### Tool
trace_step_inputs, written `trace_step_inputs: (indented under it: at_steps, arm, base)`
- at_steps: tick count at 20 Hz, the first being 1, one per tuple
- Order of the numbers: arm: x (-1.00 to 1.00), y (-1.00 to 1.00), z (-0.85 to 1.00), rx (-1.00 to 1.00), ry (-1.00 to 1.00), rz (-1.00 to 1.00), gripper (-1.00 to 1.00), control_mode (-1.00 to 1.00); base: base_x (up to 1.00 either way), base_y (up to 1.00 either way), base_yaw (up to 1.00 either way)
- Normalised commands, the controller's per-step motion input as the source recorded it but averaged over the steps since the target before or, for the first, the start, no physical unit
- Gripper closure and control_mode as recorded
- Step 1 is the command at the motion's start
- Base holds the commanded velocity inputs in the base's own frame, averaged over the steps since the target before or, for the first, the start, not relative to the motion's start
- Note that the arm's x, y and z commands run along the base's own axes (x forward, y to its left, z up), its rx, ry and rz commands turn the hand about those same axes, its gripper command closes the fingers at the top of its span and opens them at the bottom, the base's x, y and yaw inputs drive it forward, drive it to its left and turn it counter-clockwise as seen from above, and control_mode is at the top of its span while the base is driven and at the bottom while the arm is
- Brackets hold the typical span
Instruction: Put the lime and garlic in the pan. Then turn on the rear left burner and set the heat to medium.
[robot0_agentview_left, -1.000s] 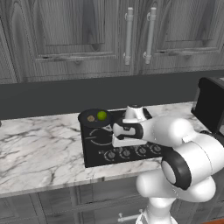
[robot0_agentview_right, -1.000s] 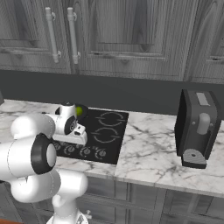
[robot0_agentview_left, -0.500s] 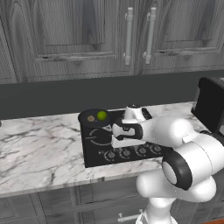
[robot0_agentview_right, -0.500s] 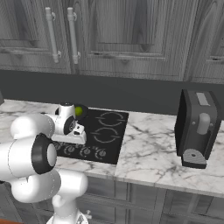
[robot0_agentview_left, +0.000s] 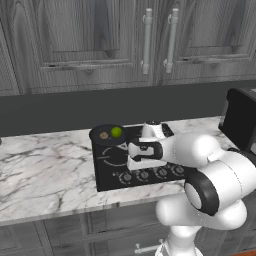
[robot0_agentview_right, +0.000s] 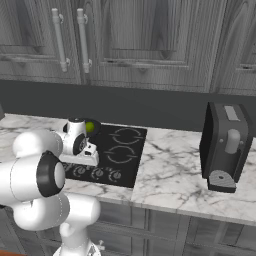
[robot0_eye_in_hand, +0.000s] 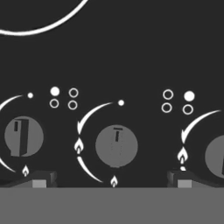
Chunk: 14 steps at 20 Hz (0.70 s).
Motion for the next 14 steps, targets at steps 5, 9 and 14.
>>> trace_step_inputs:
  at_steps: [5,9,14]
  arm:
    - [0.02,0.0,0.0,0.0,0.0,0.0,-1.0,-1.0]
    - [0.06,0.0,0.0,0.0,0.0,0.0,-1.0,-1.0]
    - [0.16,0.0,0.0,0.0,0.0,0.0,-1.0,-1.0]
  base:
    - [0.0,0.0,0.0]
    - [0.0,0.0,0.0]
    - [0.0,0.0,0.0]
